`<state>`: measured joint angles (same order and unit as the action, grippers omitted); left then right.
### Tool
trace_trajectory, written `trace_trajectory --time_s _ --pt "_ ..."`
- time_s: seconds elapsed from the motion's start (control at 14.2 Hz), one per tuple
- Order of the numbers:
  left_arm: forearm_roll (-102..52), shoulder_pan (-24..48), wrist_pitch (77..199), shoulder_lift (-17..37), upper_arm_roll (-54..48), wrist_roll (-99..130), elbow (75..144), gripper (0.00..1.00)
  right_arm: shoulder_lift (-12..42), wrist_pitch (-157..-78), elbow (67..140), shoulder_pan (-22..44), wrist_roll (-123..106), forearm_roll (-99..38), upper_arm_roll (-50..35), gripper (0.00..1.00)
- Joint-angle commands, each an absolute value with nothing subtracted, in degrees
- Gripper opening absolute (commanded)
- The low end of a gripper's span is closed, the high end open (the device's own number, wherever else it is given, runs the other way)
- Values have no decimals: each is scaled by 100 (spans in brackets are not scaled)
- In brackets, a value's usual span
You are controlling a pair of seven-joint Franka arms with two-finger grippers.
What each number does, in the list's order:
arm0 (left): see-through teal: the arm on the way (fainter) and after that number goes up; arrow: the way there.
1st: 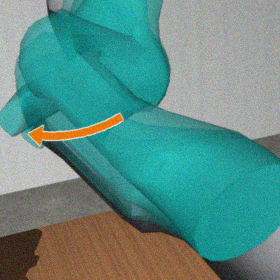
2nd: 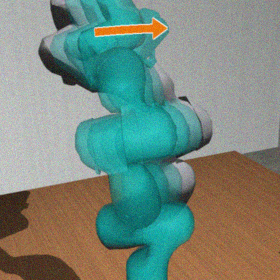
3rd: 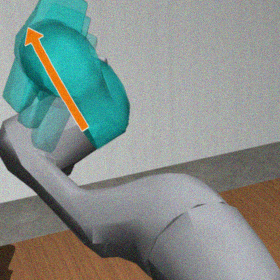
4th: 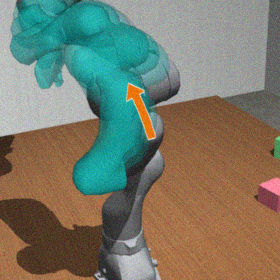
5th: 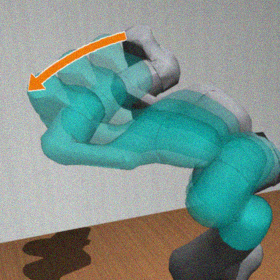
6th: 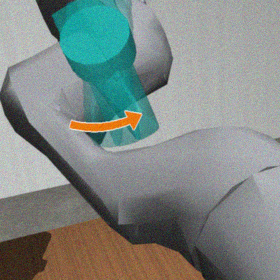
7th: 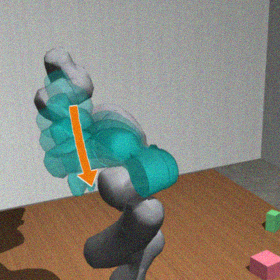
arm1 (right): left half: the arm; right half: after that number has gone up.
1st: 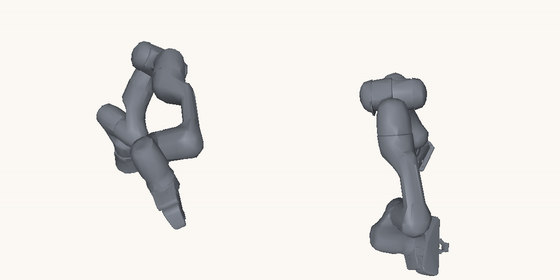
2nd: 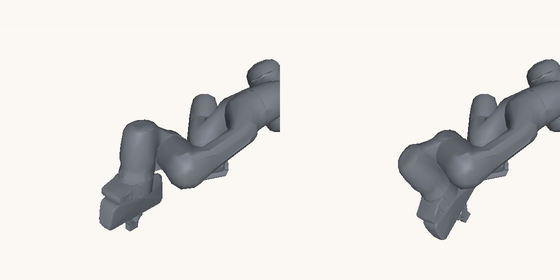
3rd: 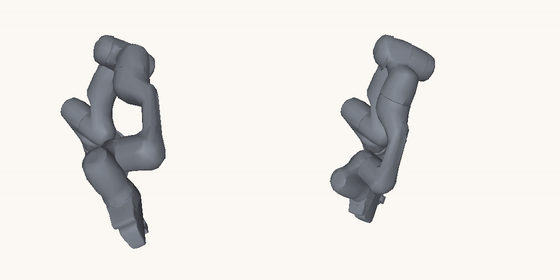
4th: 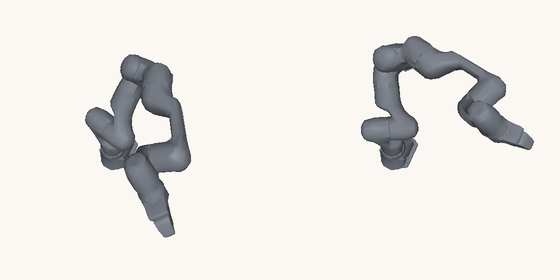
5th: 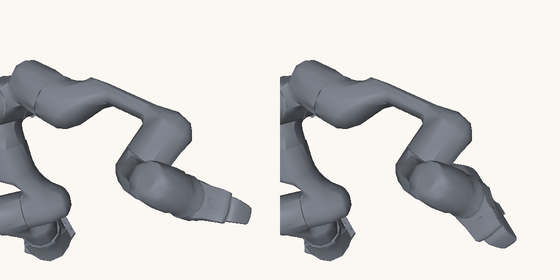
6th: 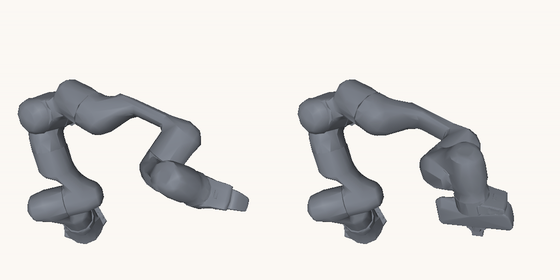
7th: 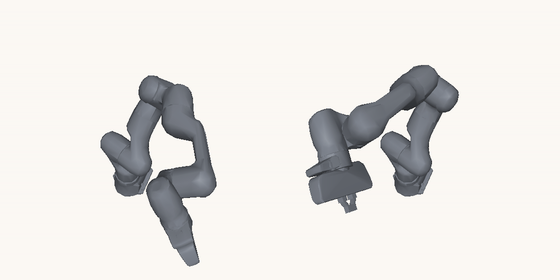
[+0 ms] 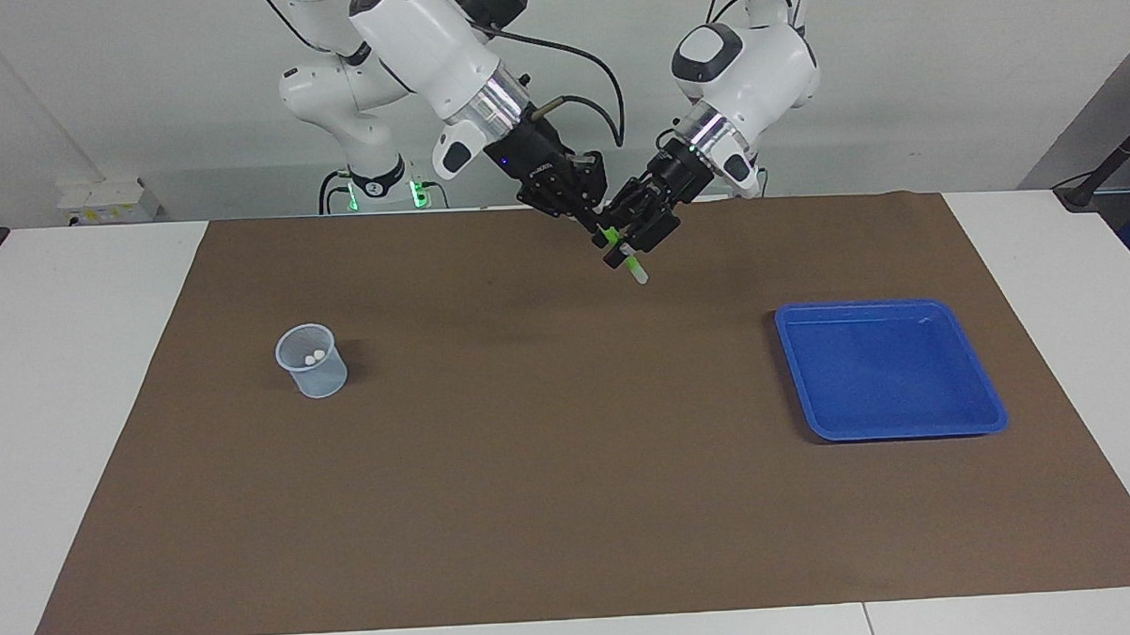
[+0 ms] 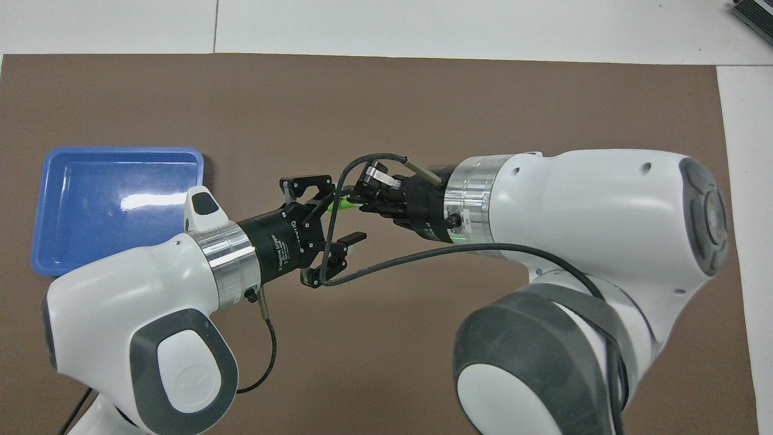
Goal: Right arm passes pens to left for tray arrangement
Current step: 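Close the left gripper on the green pen held by the right gripper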
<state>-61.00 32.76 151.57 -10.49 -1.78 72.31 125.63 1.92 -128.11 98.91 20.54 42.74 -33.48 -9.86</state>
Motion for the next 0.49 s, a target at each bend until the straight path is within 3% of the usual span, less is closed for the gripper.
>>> trace_trajectory --time_s 0.0,0.28,0.42 --pt "-6144 3191 14872 -1230 -123 7207 12639 69 35 -12911 10072 2030 4298 -3507 -993 0" --pt "-6126 2945 14406 -1362 -123 7154 12647 74 35 -12841 10072 2013 4245 -3507 -993 0" --pt "-6126 2874 14405 -1362 -123 7146 12639 71 35 -12806 10072 2013 4236 -3507 -993 0"
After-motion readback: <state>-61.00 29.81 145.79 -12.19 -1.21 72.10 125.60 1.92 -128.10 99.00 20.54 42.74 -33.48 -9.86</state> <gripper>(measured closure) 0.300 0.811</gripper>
